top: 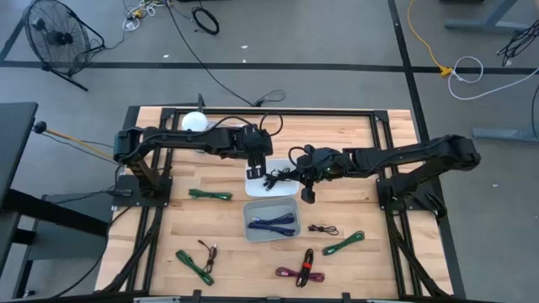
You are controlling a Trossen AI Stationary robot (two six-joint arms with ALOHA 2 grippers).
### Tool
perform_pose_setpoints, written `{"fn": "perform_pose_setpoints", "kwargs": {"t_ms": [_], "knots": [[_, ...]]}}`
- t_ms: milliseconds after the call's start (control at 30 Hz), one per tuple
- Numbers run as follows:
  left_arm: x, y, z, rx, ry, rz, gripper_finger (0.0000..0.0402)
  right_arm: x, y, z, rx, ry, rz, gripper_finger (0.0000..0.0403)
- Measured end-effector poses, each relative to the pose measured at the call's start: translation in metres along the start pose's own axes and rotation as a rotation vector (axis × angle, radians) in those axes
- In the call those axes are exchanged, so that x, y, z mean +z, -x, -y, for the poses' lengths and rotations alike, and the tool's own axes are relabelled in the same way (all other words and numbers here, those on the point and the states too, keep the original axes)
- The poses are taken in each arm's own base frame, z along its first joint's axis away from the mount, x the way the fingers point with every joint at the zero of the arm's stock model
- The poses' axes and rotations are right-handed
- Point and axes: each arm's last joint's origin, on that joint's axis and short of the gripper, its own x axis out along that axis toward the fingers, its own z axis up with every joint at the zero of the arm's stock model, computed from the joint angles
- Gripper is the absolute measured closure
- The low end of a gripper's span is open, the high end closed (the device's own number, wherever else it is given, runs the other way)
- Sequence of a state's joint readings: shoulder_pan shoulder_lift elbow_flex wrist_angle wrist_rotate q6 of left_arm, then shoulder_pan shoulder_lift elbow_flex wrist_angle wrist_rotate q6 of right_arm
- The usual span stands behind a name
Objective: Pick & Place USB Port
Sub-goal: Put the black charger cable into the white container
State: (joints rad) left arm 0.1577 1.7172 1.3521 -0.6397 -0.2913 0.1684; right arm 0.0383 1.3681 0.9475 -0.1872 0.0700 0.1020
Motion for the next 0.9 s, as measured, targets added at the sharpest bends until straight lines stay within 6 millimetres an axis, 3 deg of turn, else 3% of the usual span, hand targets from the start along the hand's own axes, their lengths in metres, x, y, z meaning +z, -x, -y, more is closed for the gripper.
{"fn": "perform_pose_setpoints", "kwargs": {"t_ms": [467,900], "knots": [[0.002,0.000,0.001,0.001,0.004,0.022,0.0271,-0.036,-0.013,0.007,-0.114,-0.058,-0.019,0.0403],[0.003,0.000,0.001,0.003,0.007,0.031,0.0271,-0.044,-0.016,0.014,-0.076,-0.105,-0.005,0.0403]]}}
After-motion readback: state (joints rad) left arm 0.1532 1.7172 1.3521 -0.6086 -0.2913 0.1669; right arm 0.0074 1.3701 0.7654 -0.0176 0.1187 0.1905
